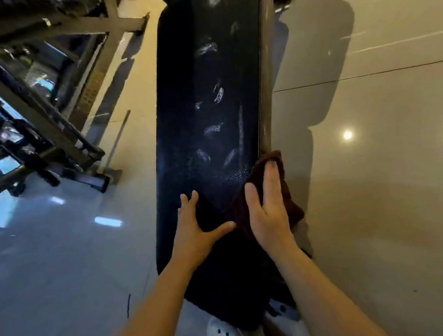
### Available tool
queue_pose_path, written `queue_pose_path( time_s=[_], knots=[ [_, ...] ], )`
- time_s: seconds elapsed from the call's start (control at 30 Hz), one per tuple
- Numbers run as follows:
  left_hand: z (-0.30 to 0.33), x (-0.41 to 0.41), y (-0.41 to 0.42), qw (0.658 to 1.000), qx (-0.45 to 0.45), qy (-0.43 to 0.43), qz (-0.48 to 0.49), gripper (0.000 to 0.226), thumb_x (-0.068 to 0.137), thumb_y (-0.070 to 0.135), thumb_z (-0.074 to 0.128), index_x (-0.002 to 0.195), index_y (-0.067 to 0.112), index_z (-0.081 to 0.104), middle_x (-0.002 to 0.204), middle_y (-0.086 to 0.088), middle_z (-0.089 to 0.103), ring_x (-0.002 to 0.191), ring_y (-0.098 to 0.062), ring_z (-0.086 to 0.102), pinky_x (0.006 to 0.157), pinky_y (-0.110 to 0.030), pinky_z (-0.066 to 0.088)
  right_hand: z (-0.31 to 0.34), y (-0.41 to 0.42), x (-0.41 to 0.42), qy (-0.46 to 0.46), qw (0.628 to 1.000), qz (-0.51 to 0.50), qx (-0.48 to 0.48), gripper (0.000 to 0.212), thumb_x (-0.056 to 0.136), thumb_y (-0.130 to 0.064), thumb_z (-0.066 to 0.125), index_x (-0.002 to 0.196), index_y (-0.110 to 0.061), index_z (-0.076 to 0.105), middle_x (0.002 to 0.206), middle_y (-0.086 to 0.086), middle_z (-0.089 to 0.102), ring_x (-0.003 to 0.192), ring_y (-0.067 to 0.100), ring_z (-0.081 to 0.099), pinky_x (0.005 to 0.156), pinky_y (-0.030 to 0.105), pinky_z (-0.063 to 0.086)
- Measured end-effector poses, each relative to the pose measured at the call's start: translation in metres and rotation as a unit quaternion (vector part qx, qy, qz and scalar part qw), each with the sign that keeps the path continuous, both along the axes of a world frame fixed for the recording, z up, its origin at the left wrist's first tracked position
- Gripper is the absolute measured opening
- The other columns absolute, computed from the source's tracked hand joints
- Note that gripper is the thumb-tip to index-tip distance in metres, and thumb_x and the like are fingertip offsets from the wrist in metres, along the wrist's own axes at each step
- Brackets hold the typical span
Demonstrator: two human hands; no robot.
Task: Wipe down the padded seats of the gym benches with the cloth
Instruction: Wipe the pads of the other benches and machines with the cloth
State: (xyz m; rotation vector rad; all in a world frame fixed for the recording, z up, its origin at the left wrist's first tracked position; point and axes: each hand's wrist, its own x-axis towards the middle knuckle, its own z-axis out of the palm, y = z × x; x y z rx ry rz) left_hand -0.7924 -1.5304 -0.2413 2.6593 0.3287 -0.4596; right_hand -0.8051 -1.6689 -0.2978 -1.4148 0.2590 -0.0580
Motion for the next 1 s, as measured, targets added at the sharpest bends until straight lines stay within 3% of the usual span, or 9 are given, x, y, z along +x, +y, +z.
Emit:
queue_pose_path(
  time_s=[0.1,0.3,0.47,0.53,0.63,0.73,0.83,0.93,1.0],
  knots=[
    [0.004,-0.003,-0.002,1.0,-0.005,0.001,0.011,0.112,0.07,0.048,0.078,0.154,0.032,0.006,0.162,0.01,-0.008,0.15,-0.019,0.002,0.12,-0.047,0.014,0.012,-0.024,0.038,-0.004,1.0,0.023,-0.008,0.063,0.106,-0.033,0.034,0.154,-0.022,-0.004,0.163,-0.008,-0.002,0.148,0.004,-0.004,0.121,0.025,-0.001],
    [0.01,-0.002,-0.007,0.999,-0.018,0.016,0.027,0.115,0.064,0.053,0.076,0.153,0.034,0.006,0.162,0.01,-0.009,0.15,-0.017,0.003,0.12,-0.046,0.017,0.045,-0.064,0.111,-0.026,0.998,0.018,-0.049,0.06,0.107,-0.03,0.031,0.155,-0.017,-0.002,0.164,-0.005,-0.004,0.149,0.008,-0.007,0.122,0.029,-0.004],
    [0.009,0.001,-0.009,0.999,-0.011,0.012,0.036,0.112,0.069,0.042,0.08,0.153,0.033,0.007,0.161,0.014,-0.008,0.147,-0.011,0.007,0.117,-0.037,0.018,0.025,-0.041,0.043,-0.036,0.997,0.072,0.003,0.056,0.1,-0.034,0.029,0.144,-0.04,-0.006,0.148,-0.034,-0.013,0.141,-0.013,-0.014,0.114,0.01,-0.009],
    [0.008,0.0,-0.011,0.999,-0.004,0.017,0.041,0.109,0.072,0.038,0.08,0.153,0.032,0.007,0.162,0.012,-0.007,0.147,-0.01,0.006,0.117,-0.035,0.016,0.017,-0.026,0.004,-0.008,0.993,0.114,0.008,0.055,0.097,-0.039,0.027,0.138,-0.048,-0.01,0.144,-0.038,-0.018,0.138,-0.017,-0.018,0.113,0.009,-0.01],
    [0.004,-0.017,-0.025,0.996,0.041,-0.042,0.07,0.094,0.081,0.028,0.075,0.153,0.029,0.015,0.163,0.005,0.002,0.148,-0.013,0.011,0.115,-0.031,0.016,0.013,-0.015,-0.031,0.029,0.988,0.148,0.023,0.054,0.096,-0.041,0.023,0.134,-0.048,-0.016,0.143,-0.038,-0.02,0.138,-0.017,-0.018,0.119,0.018,-0.008],
    [-0.004,-0.046,-0.055,0.966,0.024,-0.153,0.209,0.086,0.085,0.024,0.072,0.153,0.026,0.02,0.16,-0.001,0.02,0.146,-0.017,0.021,0.118,-0.039,0.022,0.017,-0.021,-0.022,0.033,0.986,0.158,0.049,0.053,0.096,-0.041,0.022,0.135,-0.047,-0.015,0.144,-0.038,-0.018,0.138,-0.018,-0.017,0.12,0.022,-0.007],
    [-0.011,-0.048,-0.09,0.932,0.003,-0.221,0.289,0.066,0.095,0.03,0.058,0.152,0.028,0.023,0.158,0.0,0.026,0.145,-0.017,0.025,0.118,-0.042,0.023,0.019,-0.042,0.018,0.017,0.988,0.148,0.043,0.055,0.098,-0.04,0.023,0.141,-0.039,-0.01,0.15,-0.031,-0.016,0.139,-0.015,-0.015,0.121,0.025,-0.005],
    [-0.024,-0.027,-0.113,0.914,0.045,-0.26,0.307,0.048,0.103,0.037,0.035,0.15,0.028,0.028,0.156,0.002,0.03,0.145,-0.016,0.025,0.121,-0.046,0.008,0.024,-0.073,0.084,-0.006,0.993,0.118,0.011,0.058,0.105,-0.032,0.026,0.151,-0.025,-0.008,0.16,-0.015,-0.007,0.145,-0.004,-0.011,0.12,0.022,-0.006],
    [-0.037,-0.015,-0.125,0.911,0.093,-0.247,0.317,0.054,0.1,0.048,0.02,0.15,0.028,0.031,0.156,0.002,0.032,0.145,-0.017,0.025,0.119,-0.044,-0.002,0.025,-0.084,0.112,-0.025,0.994,0.104,-0.024,0.058,0.106,-0.03,0.026,0.154,-0.017,-0.005,0.162,-0.009,-0.005,0.145,-0.001,-0.01,0.12,0.021,-0.006]
  ],
)
